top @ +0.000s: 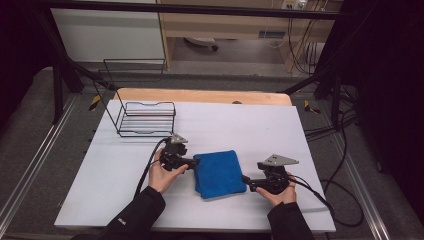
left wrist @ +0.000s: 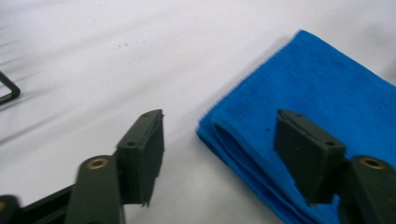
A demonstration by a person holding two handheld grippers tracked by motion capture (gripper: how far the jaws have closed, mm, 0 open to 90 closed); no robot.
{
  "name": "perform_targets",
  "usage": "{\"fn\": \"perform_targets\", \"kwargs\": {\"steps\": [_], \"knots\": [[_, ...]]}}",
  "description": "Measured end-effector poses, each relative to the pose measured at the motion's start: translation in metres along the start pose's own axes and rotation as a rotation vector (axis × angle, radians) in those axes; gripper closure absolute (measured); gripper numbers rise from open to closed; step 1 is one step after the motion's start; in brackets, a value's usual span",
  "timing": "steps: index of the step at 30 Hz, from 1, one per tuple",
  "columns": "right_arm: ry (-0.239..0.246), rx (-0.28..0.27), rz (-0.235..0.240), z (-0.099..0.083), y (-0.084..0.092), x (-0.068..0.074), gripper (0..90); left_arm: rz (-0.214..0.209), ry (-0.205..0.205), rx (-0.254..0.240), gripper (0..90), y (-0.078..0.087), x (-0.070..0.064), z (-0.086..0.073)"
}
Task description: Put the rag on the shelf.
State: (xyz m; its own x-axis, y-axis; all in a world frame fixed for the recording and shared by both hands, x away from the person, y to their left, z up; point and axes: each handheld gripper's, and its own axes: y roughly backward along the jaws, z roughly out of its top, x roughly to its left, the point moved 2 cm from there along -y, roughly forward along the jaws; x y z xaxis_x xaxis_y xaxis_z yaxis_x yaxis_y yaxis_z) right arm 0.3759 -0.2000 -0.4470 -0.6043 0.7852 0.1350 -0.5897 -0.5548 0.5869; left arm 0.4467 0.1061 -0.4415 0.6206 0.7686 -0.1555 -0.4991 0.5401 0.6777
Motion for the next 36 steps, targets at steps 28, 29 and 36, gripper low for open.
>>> {"fn": "perform_targets", "kwargs": {"steps": [28, 29, 36], "knots": [[-0.009, 0.007, 0.01, 0.018, -0.012, -0.01, 11.6, -0.04, -0.002, 0.053, 81.4, -0.028, 0.001, -0.002], [-0.007, 0.005, 0.014, 0.021, -0.015, -0.011, 12.7, -0.039, -0.003, 0.052, 81.8, -0.028, 0.001, -0.002], [0.012, 0.011, 0.008, 0.042, -0.037, -0.016, 33.6, -0.038, 0.0, 0.035, 82.2, -0.029, 0.001, -0.004]]}}
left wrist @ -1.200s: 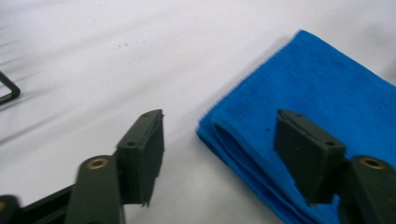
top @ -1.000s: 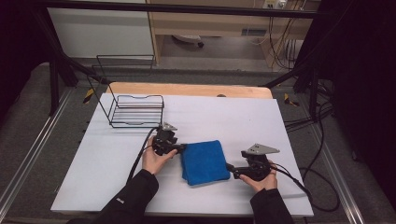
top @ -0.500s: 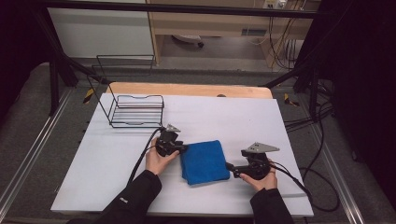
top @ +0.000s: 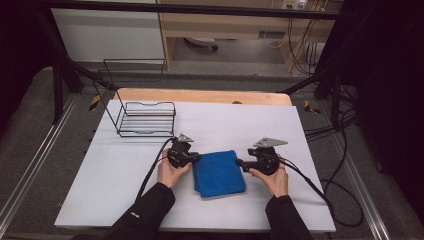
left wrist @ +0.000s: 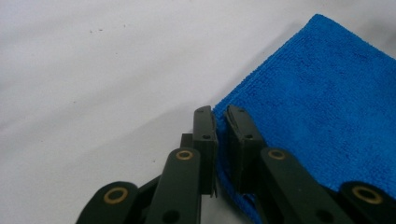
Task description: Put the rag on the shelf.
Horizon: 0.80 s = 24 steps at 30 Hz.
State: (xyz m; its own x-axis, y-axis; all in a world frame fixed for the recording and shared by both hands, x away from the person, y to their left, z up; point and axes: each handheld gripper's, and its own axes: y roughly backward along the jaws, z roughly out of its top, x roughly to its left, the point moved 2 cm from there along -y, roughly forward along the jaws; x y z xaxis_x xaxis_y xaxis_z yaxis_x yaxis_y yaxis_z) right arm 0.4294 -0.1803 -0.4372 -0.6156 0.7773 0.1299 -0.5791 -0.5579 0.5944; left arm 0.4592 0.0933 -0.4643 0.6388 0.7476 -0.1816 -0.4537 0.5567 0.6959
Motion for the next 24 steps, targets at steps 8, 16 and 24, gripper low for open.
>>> {"fn": "perform_targets", "kwargs": {"steps": [8, 16, 24], "knots": [[-0.059, 0.064, -0.013, 0.013, -0.037, -0.013, 48.7, -0.005, -0.002, -0.01, 82.3, 0.0, 0.001, -0.001], [-0.083, 0.116, -0.011, 0.013, -0.054, -0.014, 60.7, -0.007, -0.014, -0.013, 82.2, 0.0, 0.0, -0.002], [-0.086, 0.153, 0.015, 0.011, -0.055, -0.014, 72.0, -0.008, -0.021, -0.014, 82.2, 0.0, 0.001, -0.002]]}}
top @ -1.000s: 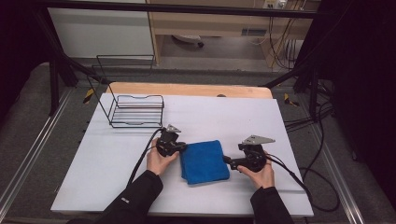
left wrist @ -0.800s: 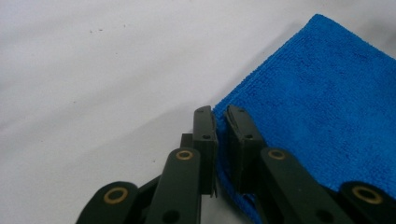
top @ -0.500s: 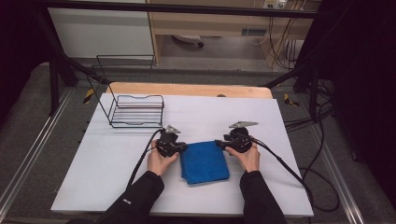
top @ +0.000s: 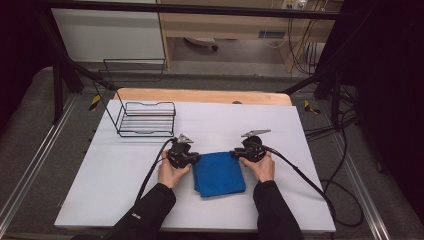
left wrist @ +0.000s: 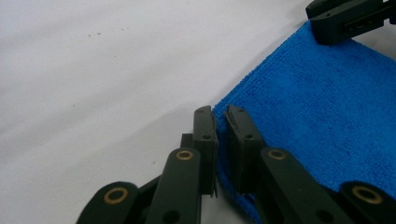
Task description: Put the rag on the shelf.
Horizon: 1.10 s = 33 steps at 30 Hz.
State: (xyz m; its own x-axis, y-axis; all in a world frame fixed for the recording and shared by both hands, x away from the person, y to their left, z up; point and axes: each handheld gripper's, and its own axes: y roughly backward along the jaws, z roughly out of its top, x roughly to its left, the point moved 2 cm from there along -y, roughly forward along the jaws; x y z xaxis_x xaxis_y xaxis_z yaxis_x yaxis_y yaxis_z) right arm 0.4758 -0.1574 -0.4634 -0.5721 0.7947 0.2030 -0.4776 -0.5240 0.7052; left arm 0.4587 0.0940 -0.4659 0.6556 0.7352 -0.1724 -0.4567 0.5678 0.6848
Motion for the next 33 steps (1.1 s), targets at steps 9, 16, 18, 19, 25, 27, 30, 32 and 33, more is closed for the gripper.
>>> {"fn": "perform_targets", "kwargs": {"steps": [9, 16, 18, 19, 25, 27, 30, 32, 33], "knots": [[-0.028, 0.03, 0.037, 0.0, 0.002, 0.001, 83.9, -0.01, 0.007, -0.002, 82.5, 0.0, 0.001, 0.0], [-0.03, 0.019, 0.038, 0.0, 0.005, 0.003, 86.3, -0.027, 0.041, -0.008, 84.7, 0.001, 0.003, 0.0], [-0.022, 0.012, 0.031, 0.0, 0.007, 0.005, 86.4, -0.029, 0.041, -0.013, 85.2, 0.003, 0.003, 0.001], [-0.019, 0.005, 0.03, 0.0, 0.009, 0.005, 86.5, -0.028, 0.038, -0.016, 85.4, 0.004, 0.002, 0.001], [-0.012, -0.047, 0.036, 0.002, 0.021, 0.011, 86.5, -0.041, 0.033, -0.059, 85.7, 0.015, 0.001, 0.004], [-0.009, -0.068, 0.041, 0.002, 0.025, 0.013, 86.5, -0.042, 0.026, -0.073, 85.7, 0.02, 0.0, 0.005], [-0.004, -0.095, 0.045, 0.003, 0.032, 0.016, 86.5, -0.042, 0.015, -0.09, 85.7, 0.024, -0.002, 0.006], [-0.003, -0.106, 0.044, 0.003, 0.035, 0.018, 86.5, -0.043, 0.009, -0.097, 85.7, 0.027, -0.004, 0.007], [0.001, -0.111, 0.041, 0.003, 0.037, 0.018, 86.5, -0.043, 0.003, -0.102, 85.7, 0.029, -0.005, 0.007]]}}
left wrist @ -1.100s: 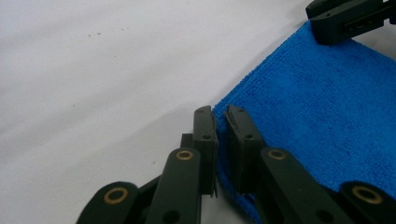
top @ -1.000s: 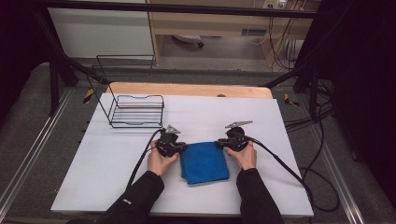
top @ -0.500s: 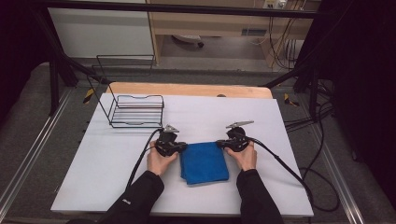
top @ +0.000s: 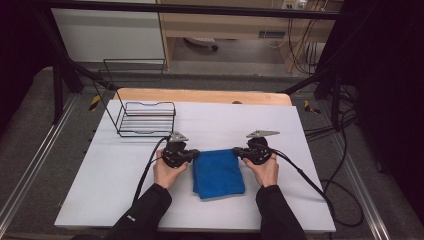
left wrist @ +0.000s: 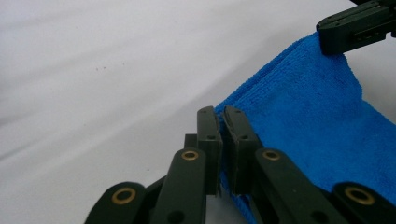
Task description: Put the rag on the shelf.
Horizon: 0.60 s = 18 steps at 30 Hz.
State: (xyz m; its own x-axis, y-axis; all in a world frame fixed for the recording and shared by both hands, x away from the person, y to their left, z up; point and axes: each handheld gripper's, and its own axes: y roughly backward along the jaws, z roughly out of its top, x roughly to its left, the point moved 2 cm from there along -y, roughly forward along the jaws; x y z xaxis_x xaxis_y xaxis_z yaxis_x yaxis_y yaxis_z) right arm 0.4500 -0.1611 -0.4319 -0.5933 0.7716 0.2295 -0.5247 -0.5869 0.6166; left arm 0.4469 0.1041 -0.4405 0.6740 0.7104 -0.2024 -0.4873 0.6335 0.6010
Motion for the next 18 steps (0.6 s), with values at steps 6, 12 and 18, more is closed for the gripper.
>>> {"fn": "perform_targets", "kwargs": {"steps": [6, 12, 18], "knots": [[0.015, -0.039, 0.001, 0.001, 0.01, 0.005, 86.5, -0.003, -0.016, -0.031, 85.7, 0.009, -0.005, 0.003], [0.031, -0.075, -0.001, 0.003, 0.021, 0.01, 86.5, -0.009, -0.039, -0.065, 85.6, 0.019, -0.011, 0.007], [0.043, -0.117, -0.005, 0.006, 0.031, 0.015, 86.5, -0.004, -0.058, -0.09, 85.7, 0.027, -0.016, 0.012]]}}
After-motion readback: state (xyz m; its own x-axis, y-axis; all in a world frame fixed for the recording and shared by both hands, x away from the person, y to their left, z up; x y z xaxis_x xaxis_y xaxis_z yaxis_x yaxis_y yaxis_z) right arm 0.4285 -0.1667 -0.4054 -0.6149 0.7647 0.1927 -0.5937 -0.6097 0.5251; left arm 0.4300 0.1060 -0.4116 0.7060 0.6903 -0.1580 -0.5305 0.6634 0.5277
